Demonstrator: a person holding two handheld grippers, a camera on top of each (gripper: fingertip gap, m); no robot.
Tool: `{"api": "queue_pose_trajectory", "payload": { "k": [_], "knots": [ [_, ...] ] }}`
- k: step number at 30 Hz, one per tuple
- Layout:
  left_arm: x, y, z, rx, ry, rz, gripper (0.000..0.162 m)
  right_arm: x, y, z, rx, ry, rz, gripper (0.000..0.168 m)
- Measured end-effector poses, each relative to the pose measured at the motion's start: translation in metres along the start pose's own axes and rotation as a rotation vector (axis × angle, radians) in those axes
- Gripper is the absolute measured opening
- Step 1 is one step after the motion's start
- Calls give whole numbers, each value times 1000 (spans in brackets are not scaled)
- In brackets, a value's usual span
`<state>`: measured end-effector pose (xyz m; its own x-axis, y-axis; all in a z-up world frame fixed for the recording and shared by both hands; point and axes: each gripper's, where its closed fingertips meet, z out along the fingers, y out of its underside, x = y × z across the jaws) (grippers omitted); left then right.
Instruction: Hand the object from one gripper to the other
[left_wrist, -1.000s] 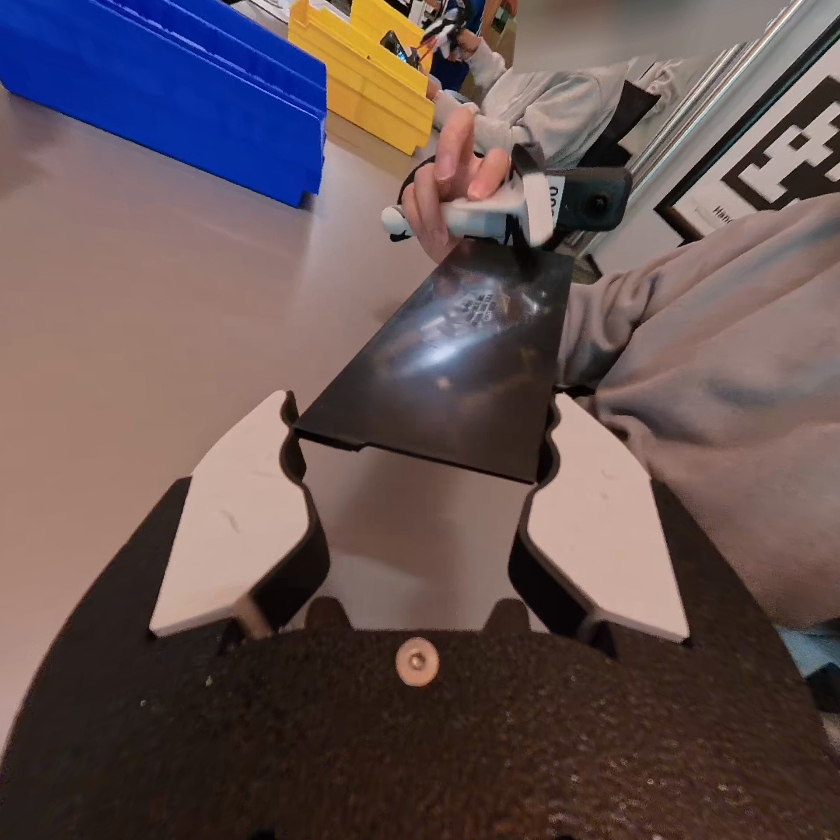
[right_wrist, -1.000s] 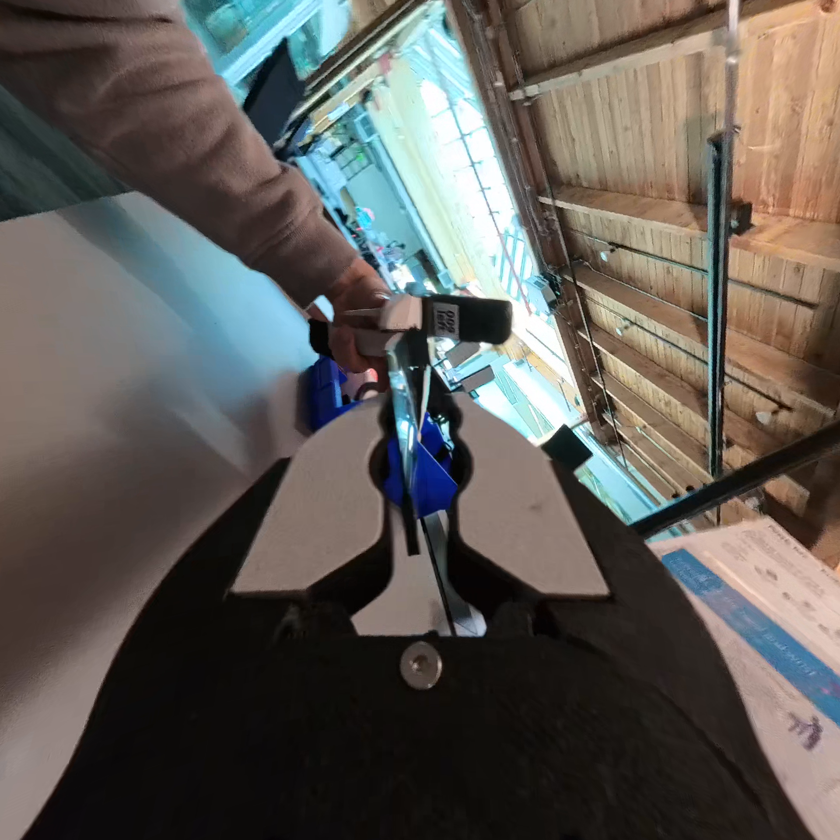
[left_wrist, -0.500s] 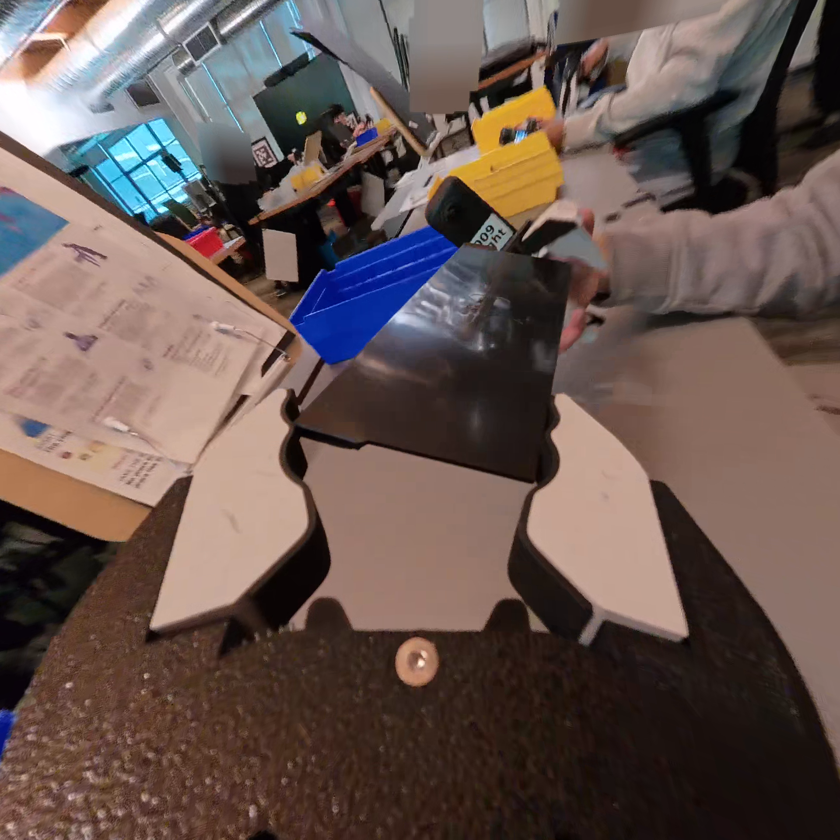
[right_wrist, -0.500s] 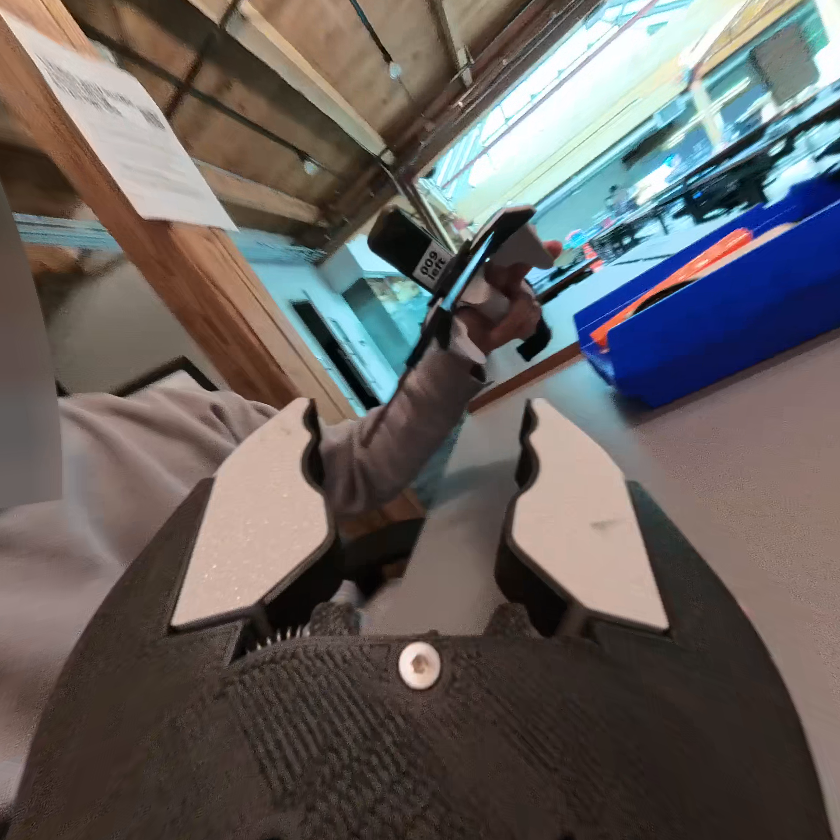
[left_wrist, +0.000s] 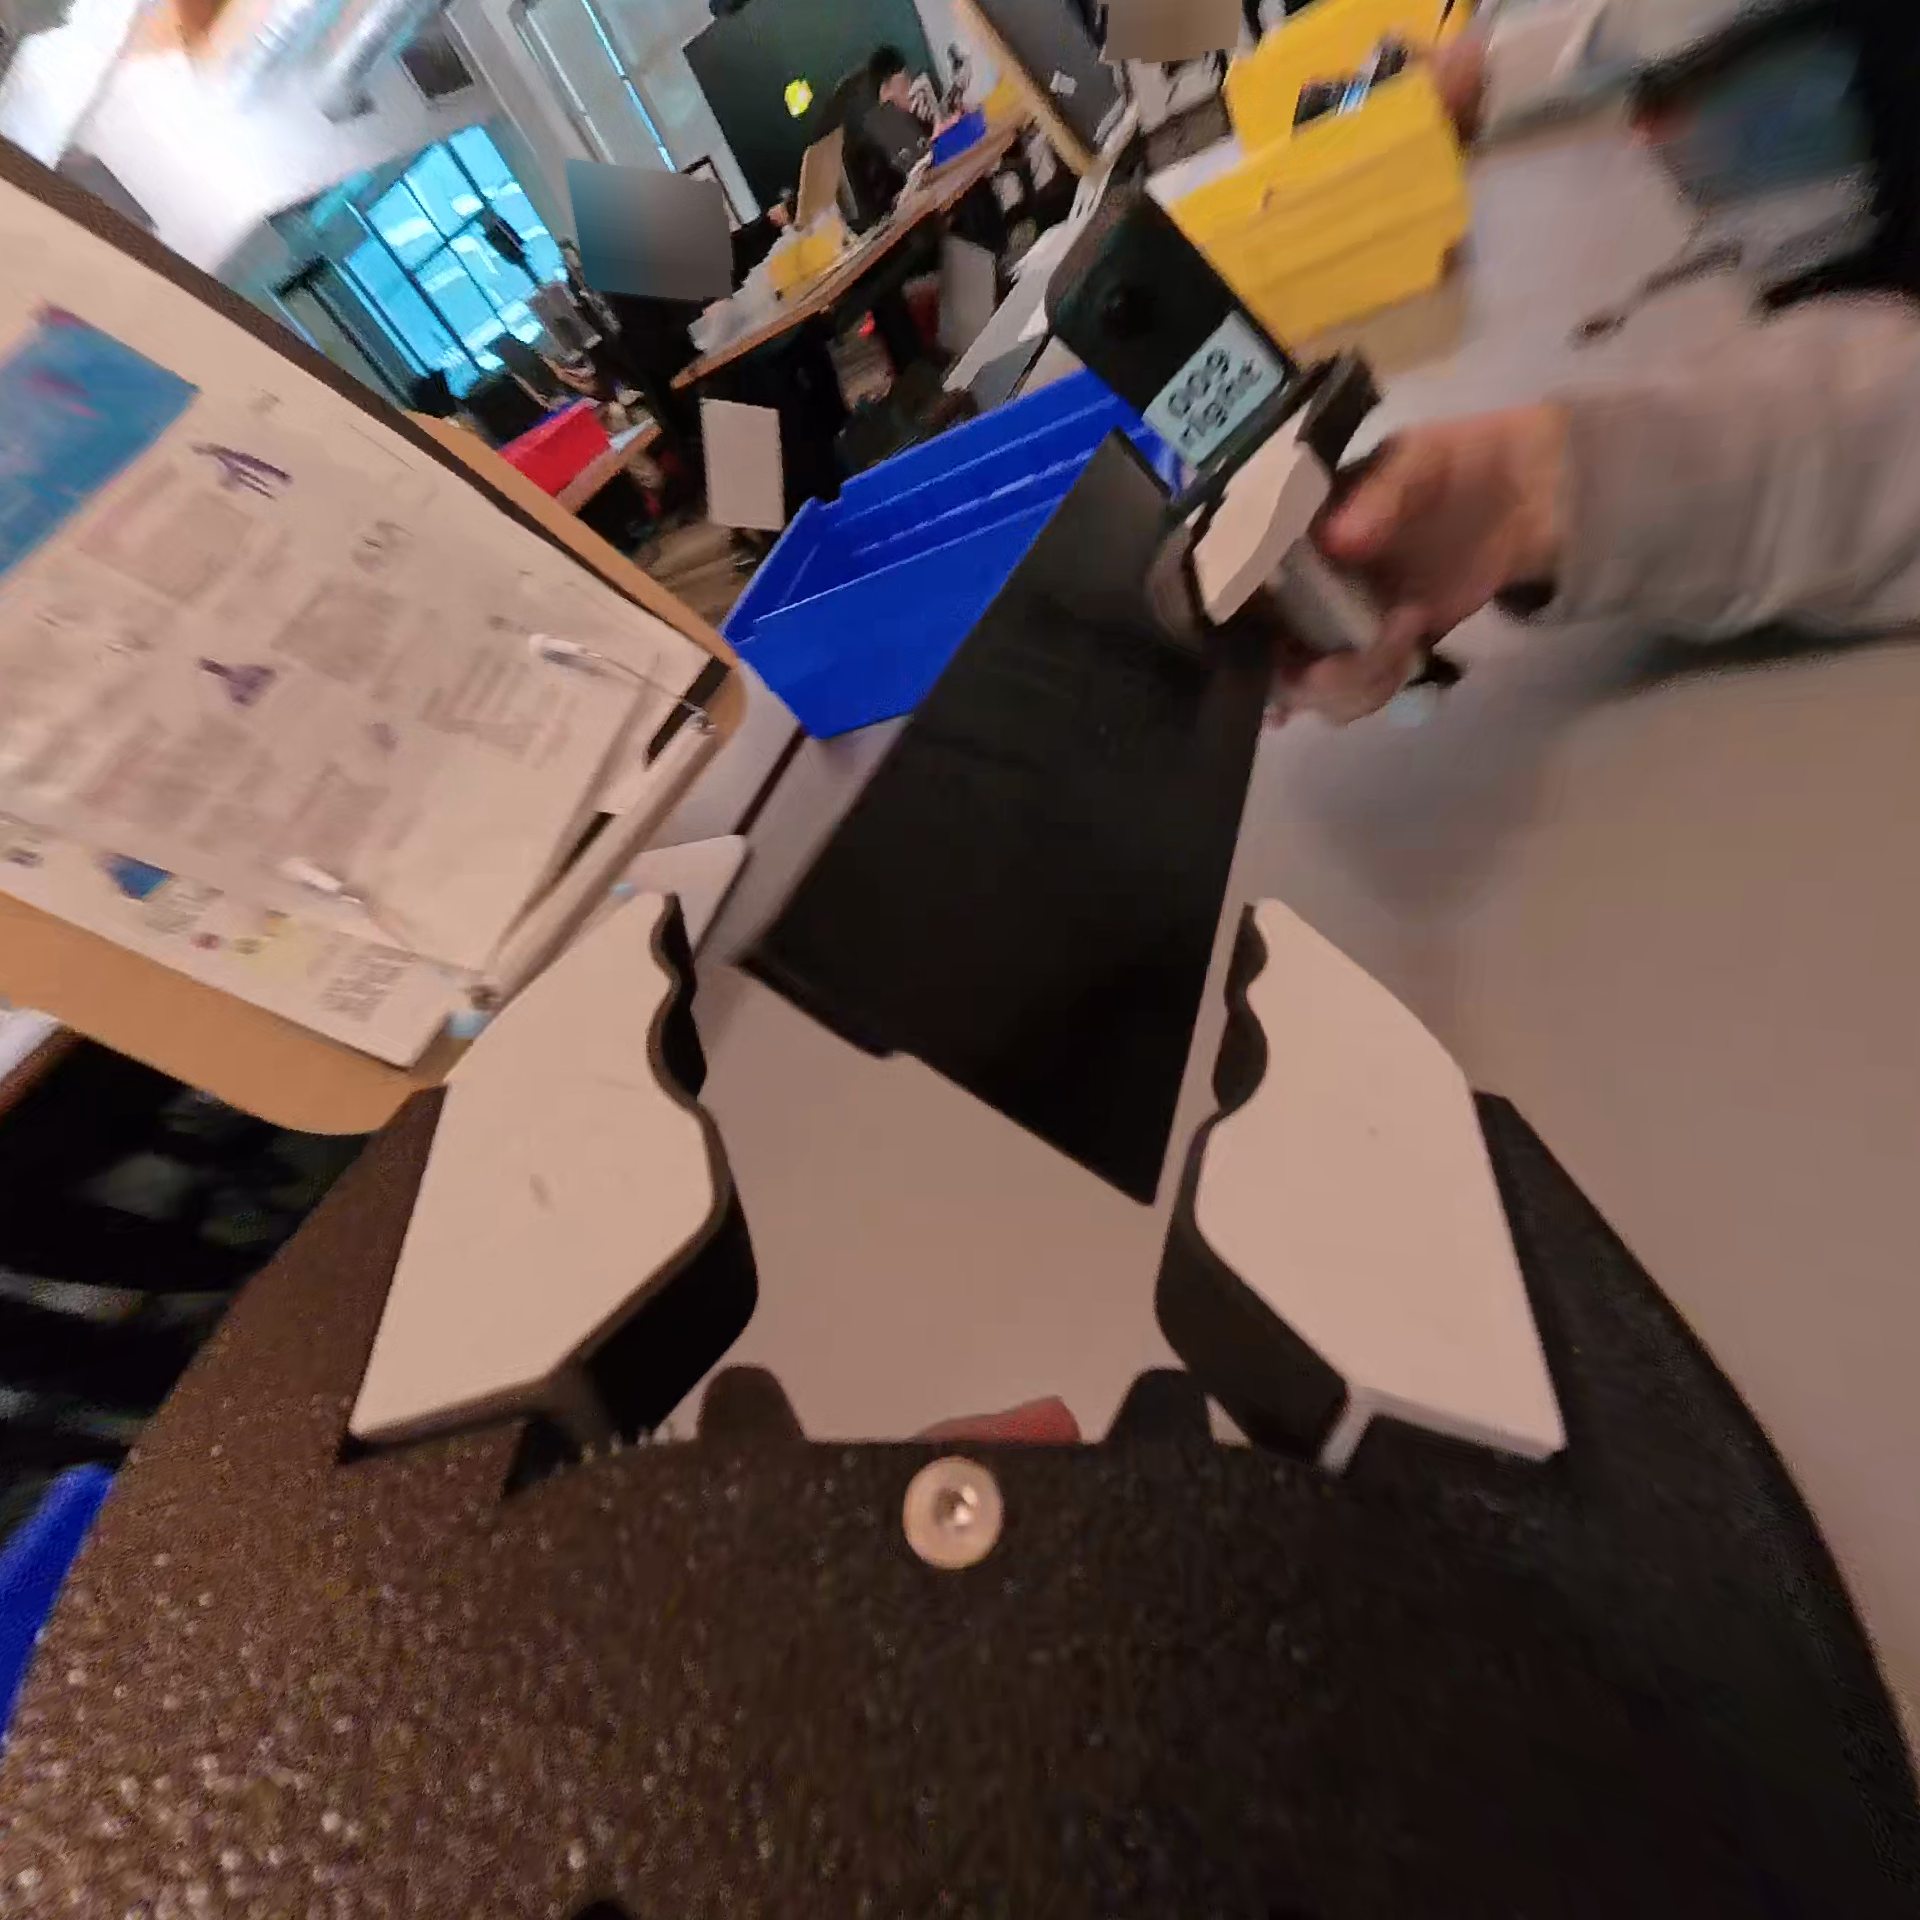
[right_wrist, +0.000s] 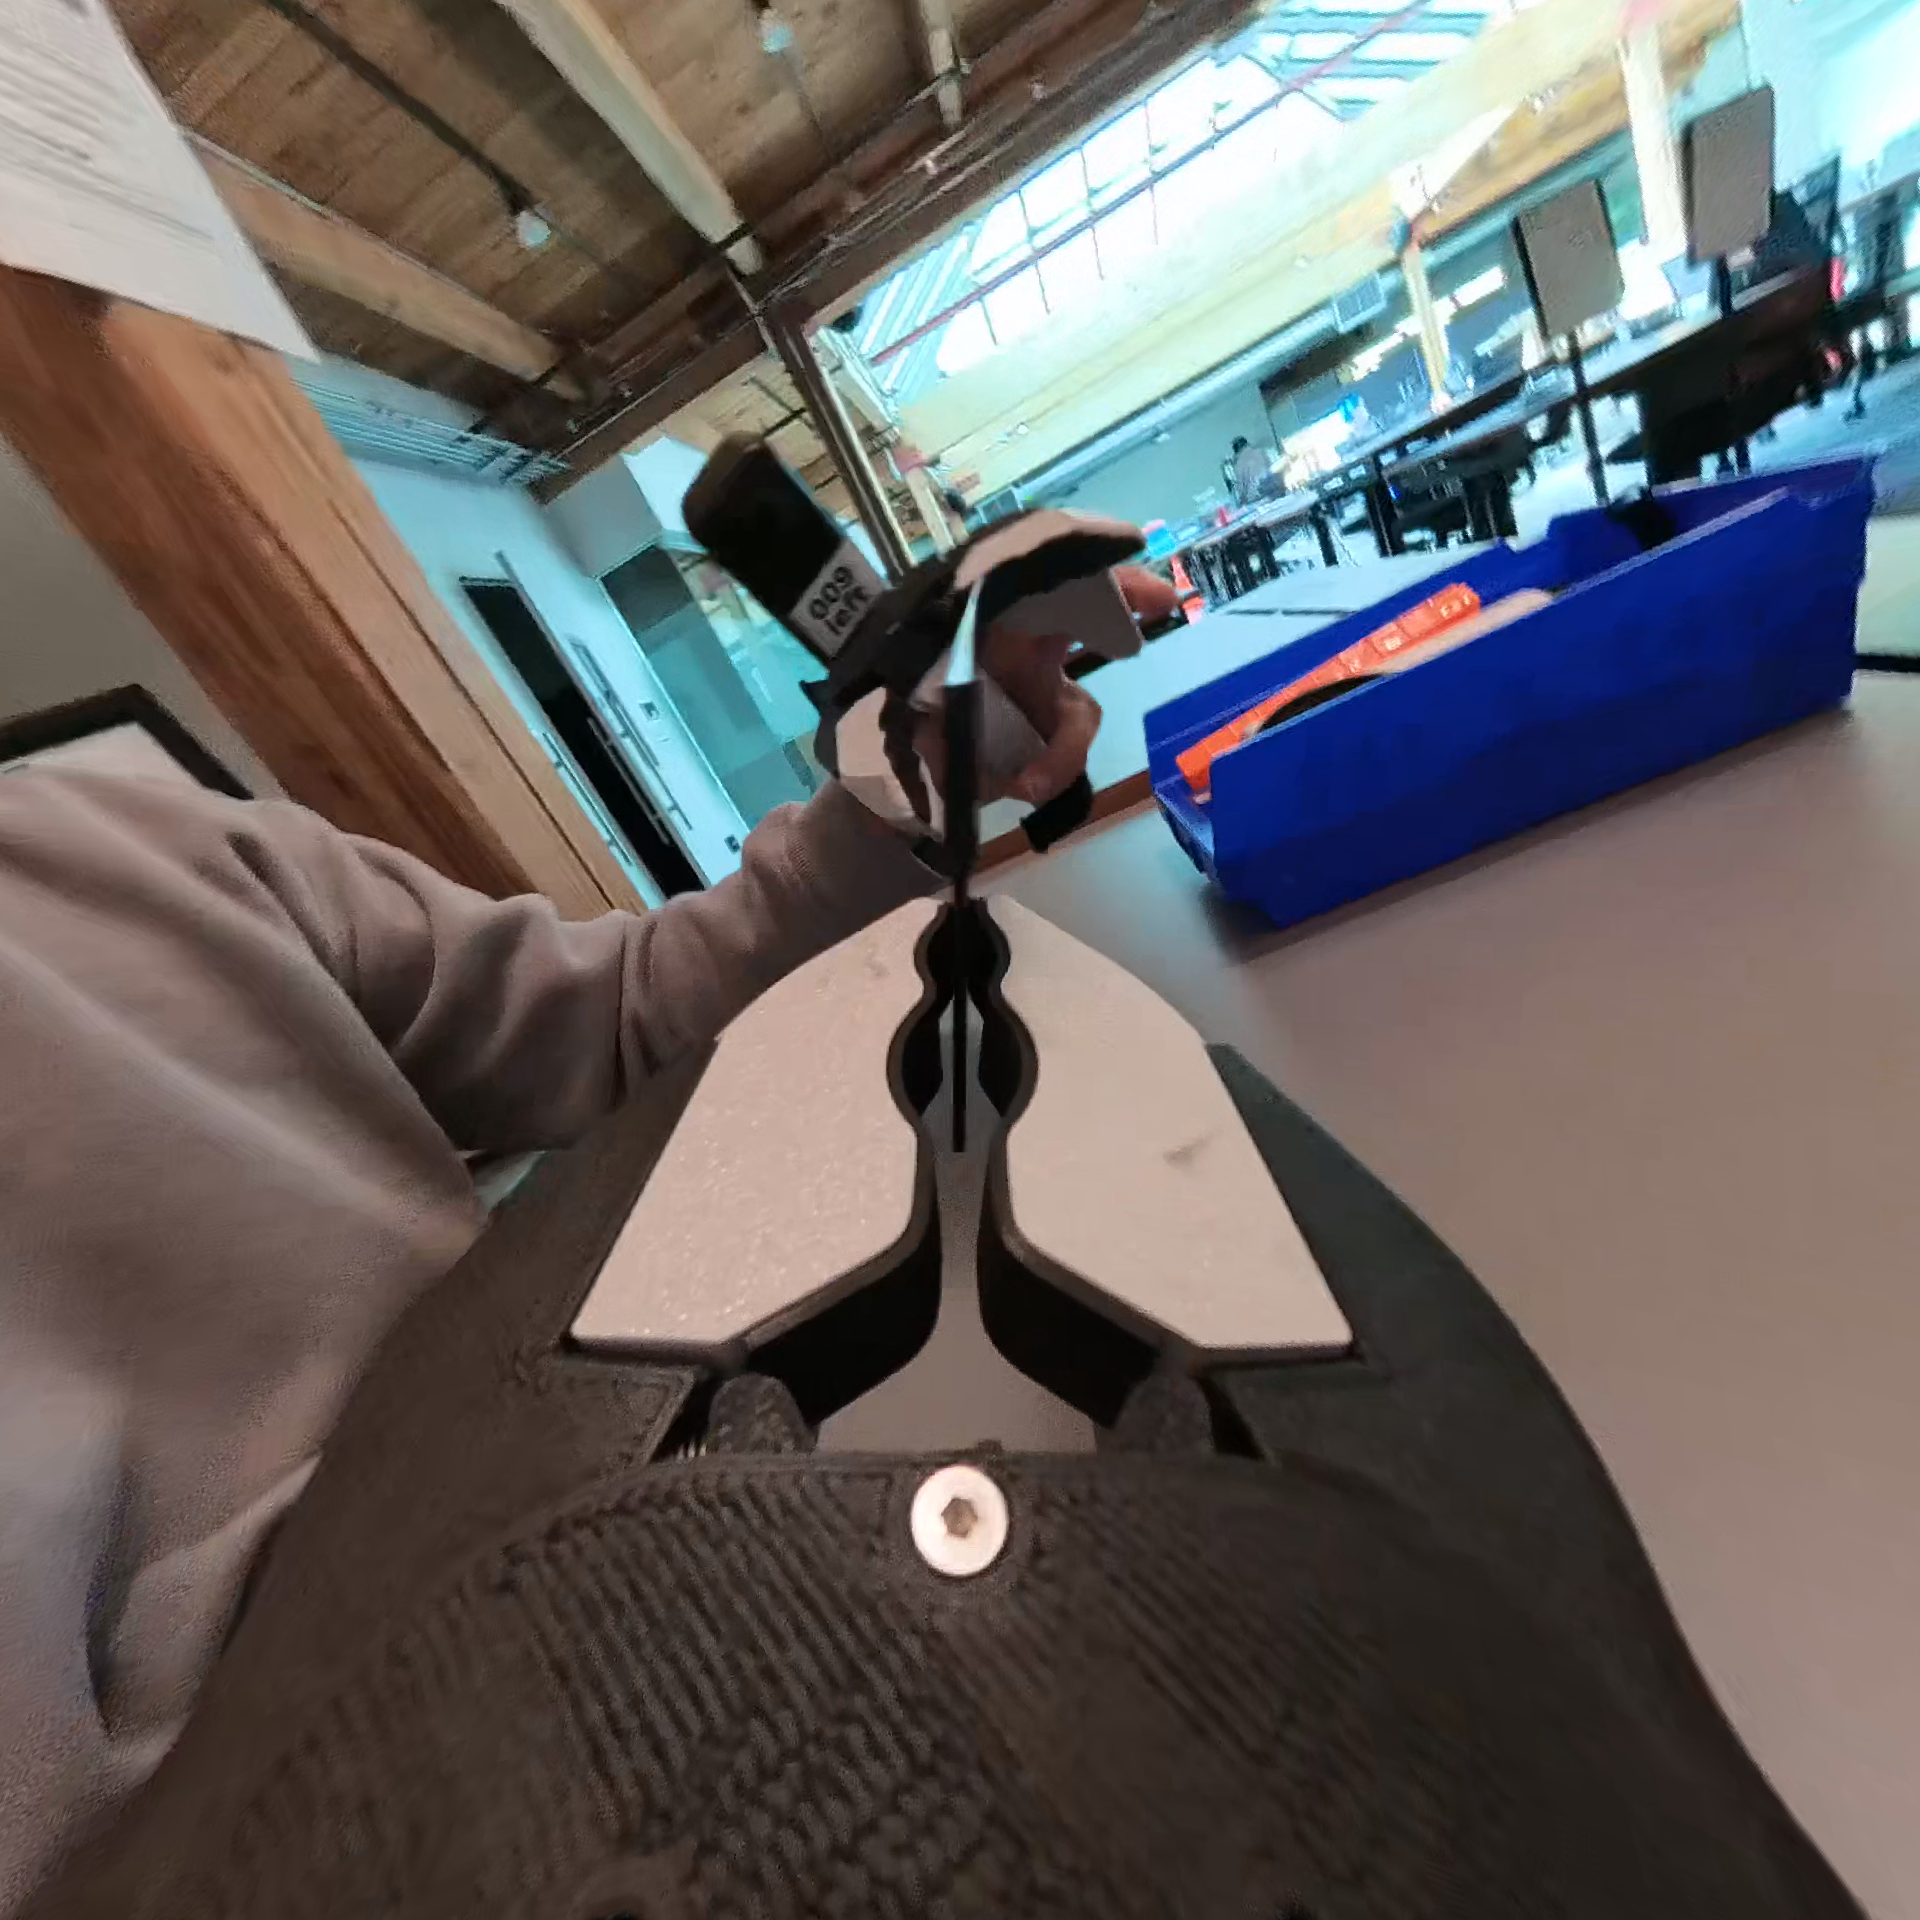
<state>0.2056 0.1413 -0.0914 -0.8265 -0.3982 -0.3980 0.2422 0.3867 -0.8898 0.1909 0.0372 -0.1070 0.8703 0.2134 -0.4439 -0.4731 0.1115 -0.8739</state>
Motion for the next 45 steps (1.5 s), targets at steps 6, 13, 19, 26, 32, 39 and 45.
{"api": "queue_pose_trajectory", "payload": {
  "k": [6,13,19,26,32,39,45],
  "knots": [
    [-3,-9,-7,64,64,-306,83,-12,-23,-9,70,59,-288,2],
    [10,-14,-6,176,183,-501,10,-11,-24,-12,81,76,-341,2],
    [20,-17,-6,279,238,-493,2,7,-23,-17,74,170,-297,8],
    [20,10,5,-80,133,-309,2,37,-18,-40,-253,590,-941,50],
    [32,-2,21,-167,188,-161,2,44,16,-22,-449,533,-1031,29],
    [25,-32,23,49,185,-150,6,34,15,-21,-413,461,-970,4],
    [-1,-75,9,397,68,-240,24,2,-11,-10,-113,281,-677,2]
  ]
}}
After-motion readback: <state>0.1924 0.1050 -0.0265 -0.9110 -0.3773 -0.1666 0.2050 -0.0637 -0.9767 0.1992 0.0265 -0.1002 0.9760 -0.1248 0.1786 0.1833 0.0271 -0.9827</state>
